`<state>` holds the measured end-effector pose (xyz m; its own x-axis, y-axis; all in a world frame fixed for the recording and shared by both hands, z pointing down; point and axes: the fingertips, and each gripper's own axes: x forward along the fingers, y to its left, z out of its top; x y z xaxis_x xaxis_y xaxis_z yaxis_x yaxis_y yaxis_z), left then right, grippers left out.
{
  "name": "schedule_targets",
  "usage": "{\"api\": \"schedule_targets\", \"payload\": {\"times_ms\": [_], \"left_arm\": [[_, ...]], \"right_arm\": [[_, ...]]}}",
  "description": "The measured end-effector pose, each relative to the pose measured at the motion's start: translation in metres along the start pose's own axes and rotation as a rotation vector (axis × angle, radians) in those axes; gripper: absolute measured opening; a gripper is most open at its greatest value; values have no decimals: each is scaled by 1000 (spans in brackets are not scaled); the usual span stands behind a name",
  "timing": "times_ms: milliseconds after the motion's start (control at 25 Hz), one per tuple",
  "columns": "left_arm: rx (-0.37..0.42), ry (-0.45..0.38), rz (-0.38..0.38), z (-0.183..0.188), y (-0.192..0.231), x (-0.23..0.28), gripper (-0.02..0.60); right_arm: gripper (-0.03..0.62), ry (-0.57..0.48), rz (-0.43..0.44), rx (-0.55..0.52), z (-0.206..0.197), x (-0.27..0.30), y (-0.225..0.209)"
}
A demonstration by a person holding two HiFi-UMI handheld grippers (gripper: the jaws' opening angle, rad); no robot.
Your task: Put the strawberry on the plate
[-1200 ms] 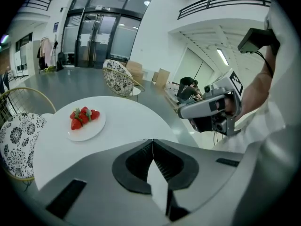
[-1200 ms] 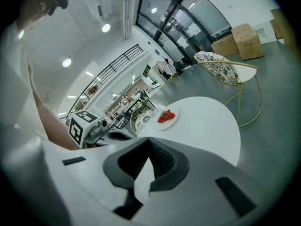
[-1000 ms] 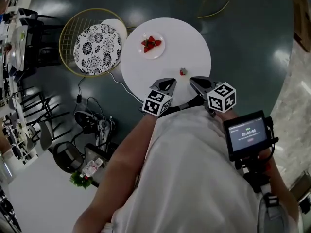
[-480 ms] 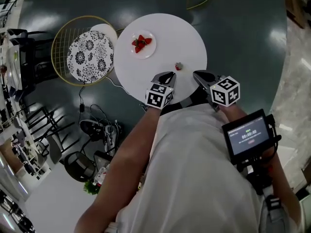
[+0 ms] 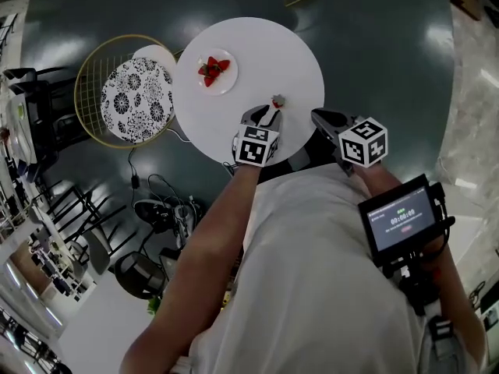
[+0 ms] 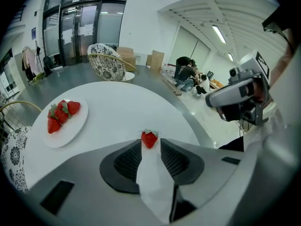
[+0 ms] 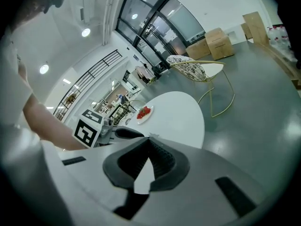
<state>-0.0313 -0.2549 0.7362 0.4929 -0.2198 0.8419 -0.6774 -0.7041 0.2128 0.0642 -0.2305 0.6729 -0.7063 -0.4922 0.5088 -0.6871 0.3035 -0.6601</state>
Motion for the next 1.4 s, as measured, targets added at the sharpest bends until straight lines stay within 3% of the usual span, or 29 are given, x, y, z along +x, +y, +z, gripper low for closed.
{"api": "schedule_targets", "payload": {"times_ms": [200,720,1080,1400], "left_arm": [[32,30,24,-7,1,9,163],[-23,72,13,-7,7,27,161],[-67,17,-4,-1,1,19,140],[-147,-41,24,1,7,-6,140]], "right_arm": [[8,-15,-37,28,-11,-11,-6],[8,-10,-72,72,-19,-16,-16],[8,14,-67,44,-13,-16,-14],[8,54,-13,-22,5,2,1]]}}
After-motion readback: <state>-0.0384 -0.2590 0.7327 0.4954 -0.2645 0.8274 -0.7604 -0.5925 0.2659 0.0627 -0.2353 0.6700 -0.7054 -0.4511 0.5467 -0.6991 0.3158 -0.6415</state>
